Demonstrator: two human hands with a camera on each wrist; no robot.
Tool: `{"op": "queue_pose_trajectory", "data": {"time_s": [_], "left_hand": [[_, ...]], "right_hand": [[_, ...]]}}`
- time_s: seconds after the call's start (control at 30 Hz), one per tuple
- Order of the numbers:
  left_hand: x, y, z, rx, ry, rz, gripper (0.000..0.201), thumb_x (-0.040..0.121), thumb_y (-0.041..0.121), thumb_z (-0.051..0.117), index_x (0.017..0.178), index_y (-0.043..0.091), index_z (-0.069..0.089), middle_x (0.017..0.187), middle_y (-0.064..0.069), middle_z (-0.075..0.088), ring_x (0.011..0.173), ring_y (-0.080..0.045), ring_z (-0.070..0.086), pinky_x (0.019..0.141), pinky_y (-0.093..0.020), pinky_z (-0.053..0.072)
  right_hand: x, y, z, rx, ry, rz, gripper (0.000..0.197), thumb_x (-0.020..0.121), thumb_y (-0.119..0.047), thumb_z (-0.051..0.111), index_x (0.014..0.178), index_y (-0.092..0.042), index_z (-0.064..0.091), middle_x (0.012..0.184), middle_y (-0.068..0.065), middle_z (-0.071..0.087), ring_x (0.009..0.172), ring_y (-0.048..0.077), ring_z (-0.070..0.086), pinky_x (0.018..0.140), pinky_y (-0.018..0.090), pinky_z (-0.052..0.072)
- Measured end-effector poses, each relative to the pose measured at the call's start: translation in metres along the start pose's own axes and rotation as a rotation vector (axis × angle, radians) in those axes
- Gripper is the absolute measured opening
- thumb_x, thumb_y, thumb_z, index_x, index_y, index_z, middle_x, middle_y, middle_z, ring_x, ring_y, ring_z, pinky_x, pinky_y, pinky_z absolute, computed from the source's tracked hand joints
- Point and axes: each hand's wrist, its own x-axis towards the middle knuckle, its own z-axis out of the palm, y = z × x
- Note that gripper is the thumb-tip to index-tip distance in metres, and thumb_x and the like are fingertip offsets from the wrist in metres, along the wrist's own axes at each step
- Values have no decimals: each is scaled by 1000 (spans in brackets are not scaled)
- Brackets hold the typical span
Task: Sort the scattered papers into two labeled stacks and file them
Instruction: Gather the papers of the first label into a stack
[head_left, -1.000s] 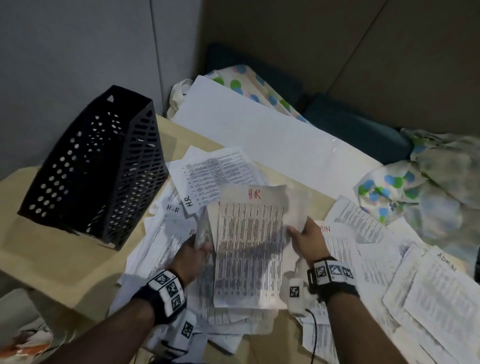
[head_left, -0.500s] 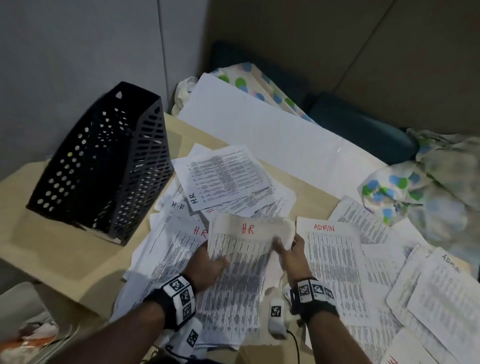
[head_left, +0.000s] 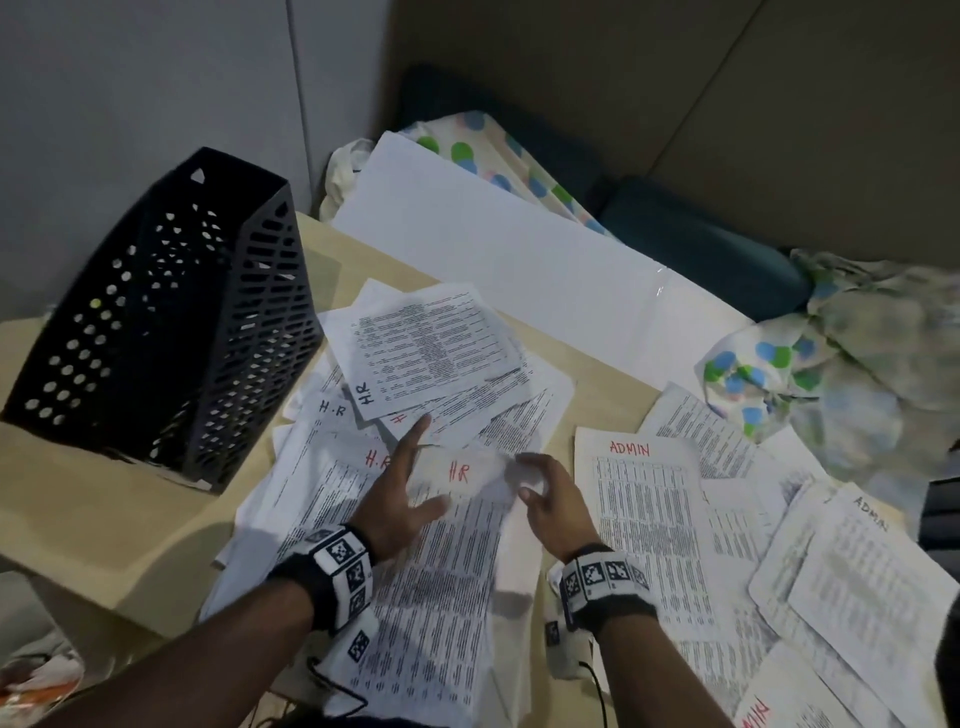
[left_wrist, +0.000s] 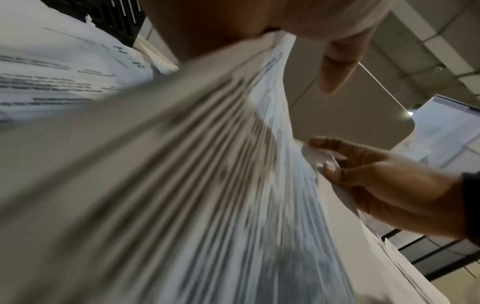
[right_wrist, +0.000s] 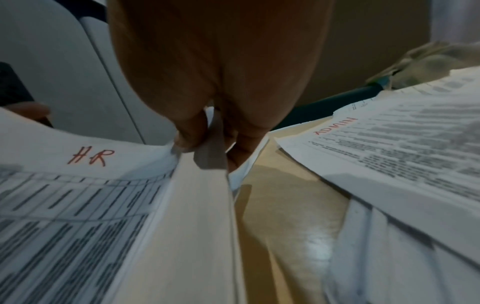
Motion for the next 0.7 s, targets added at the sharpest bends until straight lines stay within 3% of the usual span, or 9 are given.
{"op": "queue_pose_trajectory", "data": {"time_s": [0.07,0.13,0.2,0.23,0.37,0.47,0.57,0.63,0.7], "left_hand": [[6,-2,-4,40,23,3,70,79,12,65,128,54,38,119,8,54,105,-7,60,76,-19,53],[9,-5,-7,113,12,-7,46,78,14,61,106,49,55,114,1,56,100,-15,61,68,-18,53],[8,-8,-6,152,-11,-39,32,81,9,59,96,37,58,107,2,61,83,-15,63,60,-19,50],[6,-10,-5,151,-16,-71,28,83,7,59,93,33,58,102,4,63,70,-16,61,54,-24,49],[-1,-12,-2,96,113,-129,21,88,11,61,86,31,60,88,4,65,48,-7,51,45,-24,43],[-1,-13,-5,-38,308,-147,24,88,11,62,83,34,59,93,0,68,61,-18,56,53,-27,46],[4,-16,-12,-54,357,-150,23,90,14,61,97,35,57,103,1,66,75,-20,59,69,-37,53],[6,-20,-20,-19,348,-123,32,90,14,60,117,29,52,117,-1,61,96,-14,60,92,-43,51],[4,-31,-36,246,412,-154,49,87,20,65,132,21,45,129,-3,54,114,-16,51,101,-44,44]], "right_hand": [[0,1,3,-32,18,22,30,91,0,52,114,-20,53,115,-9,54,110,4,48,104,33,42],[1,3,5,-15,35,31,28,93,-8,54,117,-20,53,115,-9,51,108,9,50,95,26,45],[2,3,7,14,8,40,35,92,-17,59,126,-20,51,118,-8,48,106,13,52,78,8,43],[1,2,9,16,-22,38,37,91,-20,61,126,-20,52,119,-6,48,104,13,53,73,4,42],[-7,4,12,144,66,115,45,86,-19,68,128,-19,50,120,-6,50,108,10,52,74,-2,39],[-23,9,11,483,41,248,49,84,-20,72,126,-21,47,120,-8,59,107,7,59,75,11,48],[-36,12,14,383,-95,262,41,78,-36,72,114,-21,61,105,-4,71,99,13,66,77,27,52],[-36,19,11,305,-28,309,31,84,-30,69,112,-21,60,101,-5,70,94,11,63,75,29,47],[-34,32,3,284,70,395,25,86,-22,66,110,-16,59,95,1,69,91,20,63,76,33,48]]}}
